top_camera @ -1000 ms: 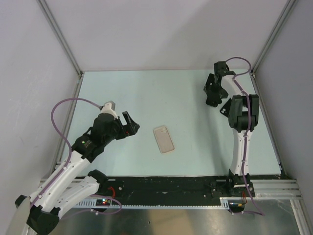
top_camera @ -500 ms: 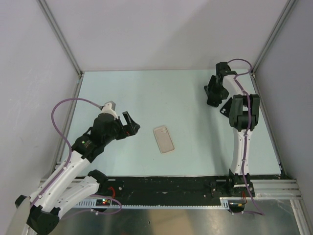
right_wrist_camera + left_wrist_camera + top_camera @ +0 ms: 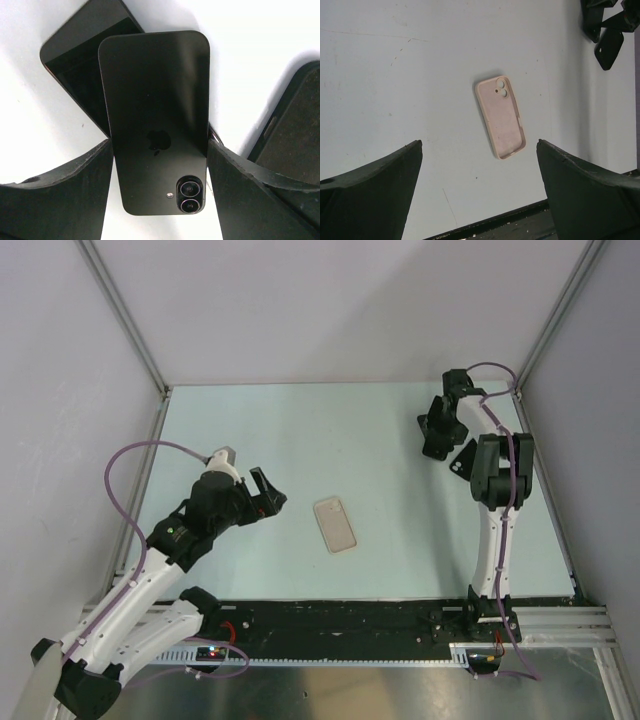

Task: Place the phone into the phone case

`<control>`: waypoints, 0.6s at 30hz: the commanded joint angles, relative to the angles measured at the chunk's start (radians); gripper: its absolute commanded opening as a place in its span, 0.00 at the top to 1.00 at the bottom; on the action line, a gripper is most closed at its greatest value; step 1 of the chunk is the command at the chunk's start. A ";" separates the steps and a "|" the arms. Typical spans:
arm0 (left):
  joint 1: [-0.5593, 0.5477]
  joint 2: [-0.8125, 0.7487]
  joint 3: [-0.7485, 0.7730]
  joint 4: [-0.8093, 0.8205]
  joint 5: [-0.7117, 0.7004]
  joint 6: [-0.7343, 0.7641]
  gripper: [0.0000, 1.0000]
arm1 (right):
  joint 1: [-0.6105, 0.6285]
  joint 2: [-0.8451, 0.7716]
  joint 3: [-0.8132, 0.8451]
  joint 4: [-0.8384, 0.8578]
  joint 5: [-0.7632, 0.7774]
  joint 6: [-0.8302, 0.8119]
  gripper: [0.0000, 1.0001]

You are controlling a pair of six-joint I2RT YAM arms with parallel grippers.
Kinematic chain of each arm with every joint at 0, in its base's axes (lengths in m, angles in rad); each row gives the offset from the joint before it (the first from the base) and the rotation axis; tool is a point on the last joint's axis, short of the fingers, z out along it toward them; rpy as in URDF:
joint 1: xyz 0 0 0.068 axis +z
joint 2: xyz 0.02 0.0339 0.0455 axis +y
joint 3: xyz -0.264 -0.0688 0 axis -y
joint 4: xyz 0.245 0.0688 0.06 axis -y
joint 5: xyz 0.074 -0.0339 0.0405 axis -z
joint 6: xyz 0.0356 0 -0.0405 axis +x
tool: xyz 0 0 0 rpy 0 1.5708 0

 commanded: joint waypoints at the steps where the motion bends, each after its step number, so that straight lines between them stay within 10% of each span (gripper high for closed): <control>1: 0.007 0.002 0.015 0.010 0.016 -0.027 0.00 | 0.013 -0.106 -0.078 0.002 -0.047 0.013 0.64; 18: 0.007 0.154 -0.019 0.190 0.090 -0.147 0.00 | 0.169 -0.474 -0.539 0.203 -0.284 0.047 0.72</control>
